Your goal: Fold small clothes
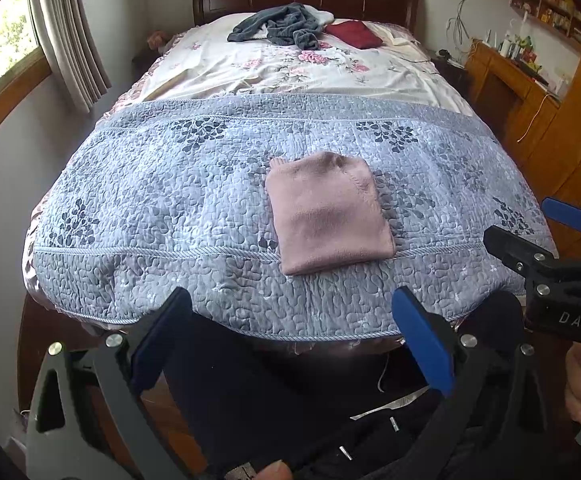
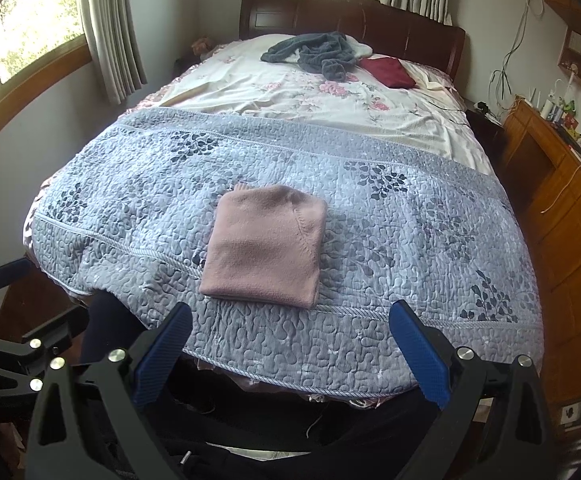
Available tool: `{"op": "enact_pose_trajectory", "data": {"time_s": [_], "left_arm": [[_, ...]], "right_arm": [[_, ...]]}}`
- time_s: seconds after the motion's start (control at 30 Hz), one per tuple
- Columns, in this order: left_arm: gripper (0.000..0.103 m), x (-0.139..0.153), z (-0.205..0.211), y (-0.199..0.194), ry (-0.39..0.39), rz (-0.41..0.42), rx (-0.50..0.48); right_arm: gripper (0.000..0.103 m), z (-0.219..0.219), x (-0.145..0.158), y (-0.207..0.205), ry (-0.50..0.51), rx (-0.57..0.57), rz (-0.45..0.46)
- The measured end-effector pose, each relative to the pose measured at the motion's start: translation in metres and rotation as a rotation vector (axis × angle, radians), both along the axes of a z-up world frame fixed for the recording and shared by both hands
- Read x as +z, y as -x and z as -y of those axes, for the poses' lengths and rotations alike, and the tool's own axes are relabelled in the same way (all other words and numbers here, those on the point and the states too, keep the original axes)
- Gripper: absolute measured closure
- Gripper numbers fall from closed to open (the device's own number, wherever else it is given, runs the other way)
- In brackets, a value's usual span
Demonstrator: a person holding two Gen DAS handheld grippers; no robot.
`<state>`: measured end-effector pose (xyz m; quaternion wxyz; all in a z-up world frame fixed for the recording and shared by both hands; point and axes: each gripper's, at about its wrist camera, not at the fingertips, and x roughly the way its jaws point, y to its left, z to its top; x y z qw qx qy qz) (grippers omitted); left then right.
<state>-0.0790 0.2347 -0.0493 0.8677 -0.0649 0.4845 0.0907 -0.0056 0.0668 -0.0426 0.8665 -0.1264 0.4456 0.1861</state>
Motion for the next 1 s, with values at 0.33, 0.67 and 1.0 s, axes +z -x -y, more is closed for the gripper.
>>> {"op": "enact_pose_trajectory", "data": {"time_s": [0.33,0.67,1.0], "left_arm": [[0.004,-0.0013,0.0015,-0.0006,-0.003,-0.002,-0.001],[0.004,-0.0024,0.0017,0.0003,-0.007,-0.004,0.000],[0.004,-0.0037,0.0009,-0.0001,-0.007,-0.005,-0.001]], "right_arm": [[0.004,-0.0005,-0.0010,-0.0006,-0.004,-0.003,-0.001],[0.004,-0.0009,-0.0023,-0.0008,-0.006,-0.002,-0.002],[0.004,0.0001,-0.0028,-0.0012,-0.008,0.000,-0.005]]}}
